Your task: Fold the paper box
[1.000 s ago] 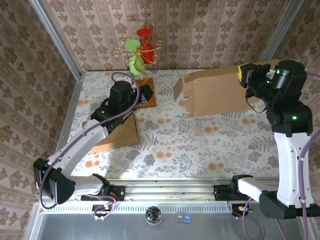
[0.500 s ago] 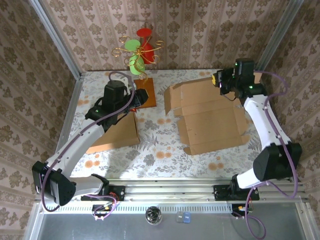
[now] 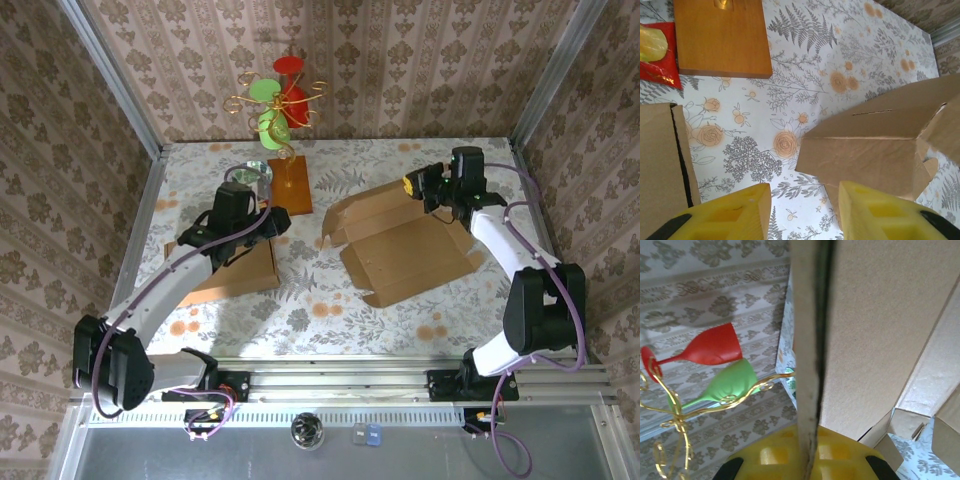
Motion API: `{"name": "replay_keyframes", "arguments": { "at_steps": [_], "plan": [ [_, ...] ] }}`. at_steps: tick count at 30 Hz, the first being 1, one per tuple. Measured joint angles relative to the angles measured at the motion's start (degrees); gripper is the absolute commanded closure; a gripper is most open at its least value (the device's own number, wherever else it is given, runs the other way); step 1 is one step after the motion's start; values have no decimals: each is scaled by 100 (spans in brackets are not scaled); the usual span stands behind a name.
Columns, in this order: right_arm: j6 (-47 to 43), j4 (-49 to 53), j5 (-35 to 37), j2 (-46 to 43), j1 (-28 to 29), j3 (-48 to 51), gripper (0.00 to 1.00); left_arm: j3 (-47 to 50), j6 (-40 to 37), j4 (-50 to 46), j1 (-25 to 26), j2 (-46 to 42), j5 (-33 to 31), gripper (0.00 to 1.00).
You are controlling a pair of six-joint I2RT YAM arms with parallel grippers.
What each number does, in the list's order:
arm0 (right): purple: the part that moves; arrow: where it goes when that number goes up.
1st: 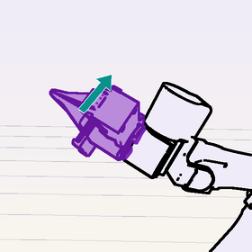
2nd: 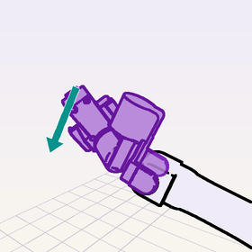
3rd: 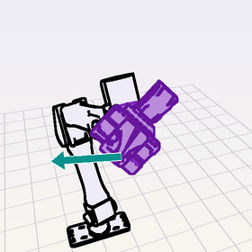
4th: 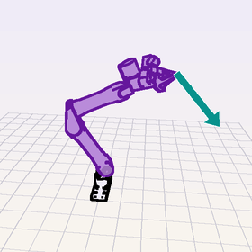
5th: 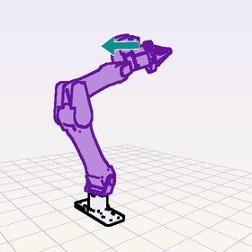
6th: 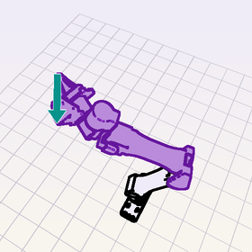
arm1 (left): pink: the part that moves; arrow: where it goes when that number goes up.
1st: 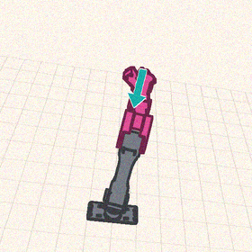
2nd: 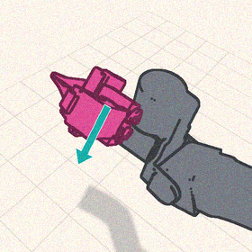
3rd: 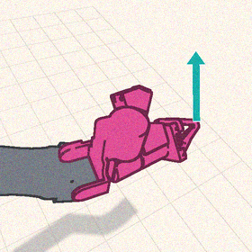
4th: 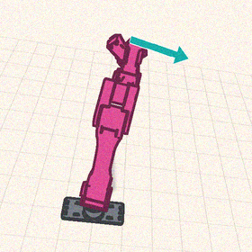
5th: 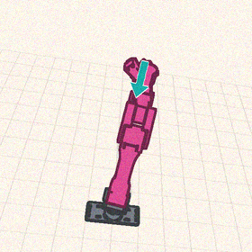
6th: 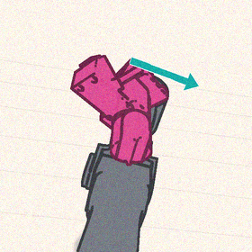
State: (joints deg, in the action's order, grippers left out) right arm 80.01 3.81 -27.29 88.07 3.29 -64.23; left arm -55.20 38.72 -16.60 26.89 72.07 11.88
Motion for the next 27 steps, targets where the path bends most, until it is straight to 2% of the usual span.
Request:
{"name": "replay_keyframes", "arguments": {
  "at_steps": [11, 17, 22, 25, 27],
  "plan": [
    [-485, -1178, -251, 184, -2, 741, 100, 289, -162, 389, 0, 339, 267, 61],
    [-741, -1751, -400, 249, -2, 966, 100, 374, -330, 640, 0, 717, 404, 57],
    [-741, -1932, -426, 297, -2, 1008, 100, 376, -289, 752, 28, 890, 540, 61],
    [-573, -1923, -378, 297, 0, 1008, 100, 483, 170, 848, 306, 706, 326, 60],
    [-424, -1884, -291, 295, 26, 984, 100, 610, 575, 787, 796, 358, 20, 59]
  ]
}}
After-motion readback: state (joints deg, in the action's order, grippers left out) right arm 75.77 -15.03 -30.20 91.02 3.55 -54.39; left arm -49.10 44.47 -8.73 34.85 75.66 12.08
